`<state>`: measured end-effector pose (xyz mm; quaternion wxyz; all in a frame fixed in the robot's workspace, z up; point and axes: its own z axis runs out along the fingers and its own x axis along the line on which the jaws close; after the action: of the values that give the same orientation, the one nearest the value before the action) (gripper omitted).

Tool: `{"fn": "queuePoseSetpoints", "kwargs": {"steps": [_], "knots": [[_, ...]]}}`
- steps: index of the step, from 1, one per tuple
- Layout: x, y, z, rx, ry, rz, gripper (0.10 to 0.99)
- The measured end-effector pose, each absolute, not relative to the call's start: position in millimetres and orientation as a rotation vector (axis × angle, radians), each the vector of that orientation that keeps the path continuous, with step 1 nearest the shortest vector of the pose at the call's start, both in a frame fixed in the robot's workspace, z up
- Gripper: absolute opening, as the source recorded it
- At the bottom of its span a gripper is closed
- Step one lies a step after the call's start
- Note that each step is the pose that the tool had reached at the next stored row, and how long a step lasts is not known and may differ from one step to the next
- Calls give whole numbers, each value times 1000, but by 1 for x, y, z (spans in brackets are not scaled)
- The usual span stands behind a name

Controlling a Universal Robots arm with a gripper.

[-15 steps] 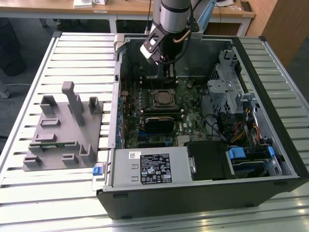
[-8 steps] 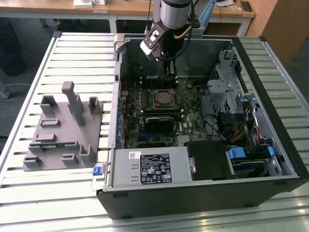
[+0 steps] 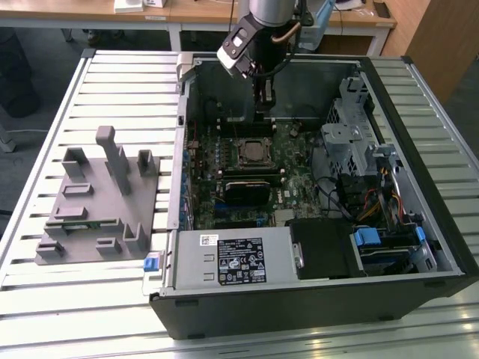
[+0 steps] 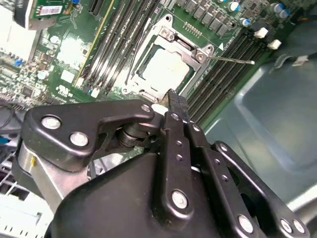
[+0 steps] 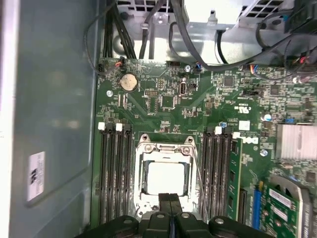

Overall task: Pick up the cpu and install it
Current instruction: 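Install the first cpu locking lever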

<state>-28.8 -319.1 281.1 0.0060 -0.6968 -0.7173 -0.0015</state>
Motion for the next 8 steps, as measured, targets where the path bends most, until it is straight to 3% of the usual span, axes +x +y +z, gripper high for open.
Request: {"fn": "queuePoseSetpoints", "kwargs": {"steps": [8], "knots": [[-29, -319, 293, -2120, -2303, -5, 106]]}}
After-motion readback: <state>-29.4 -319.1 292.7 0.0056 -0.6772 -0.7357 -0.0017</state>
